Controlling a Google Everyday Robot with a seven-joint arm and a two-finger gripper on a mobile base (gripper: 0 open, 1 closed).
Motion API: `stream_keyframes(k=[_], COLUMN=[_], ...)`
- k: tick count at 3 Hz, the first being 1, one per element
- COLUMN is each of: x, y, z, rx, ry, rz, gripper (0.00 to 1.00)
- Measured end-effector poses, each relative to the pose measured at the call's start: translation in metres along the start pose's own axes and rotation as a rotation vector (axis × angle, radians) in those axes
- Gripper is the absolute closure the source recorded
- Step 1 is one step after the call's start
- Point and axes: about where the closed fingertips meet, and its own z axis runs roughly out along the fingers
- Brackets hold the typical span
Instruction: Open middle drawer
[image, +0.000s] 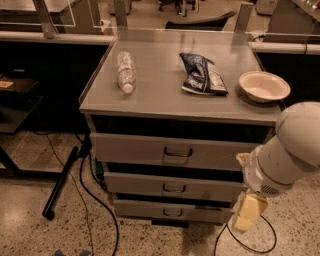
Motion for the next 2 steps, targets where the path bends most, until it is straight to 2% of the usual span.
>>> stream_keyframes(k=[1, 2], x=[0.0032, 0.0032], y=[-0.0092, -0.0092], z=[0.0514, 0.0514], rx=[-0.007, -0.007], ry=[-0.018, -0.018], rz=[-0.012, -0.012], gripper=[0.00, 0.00])
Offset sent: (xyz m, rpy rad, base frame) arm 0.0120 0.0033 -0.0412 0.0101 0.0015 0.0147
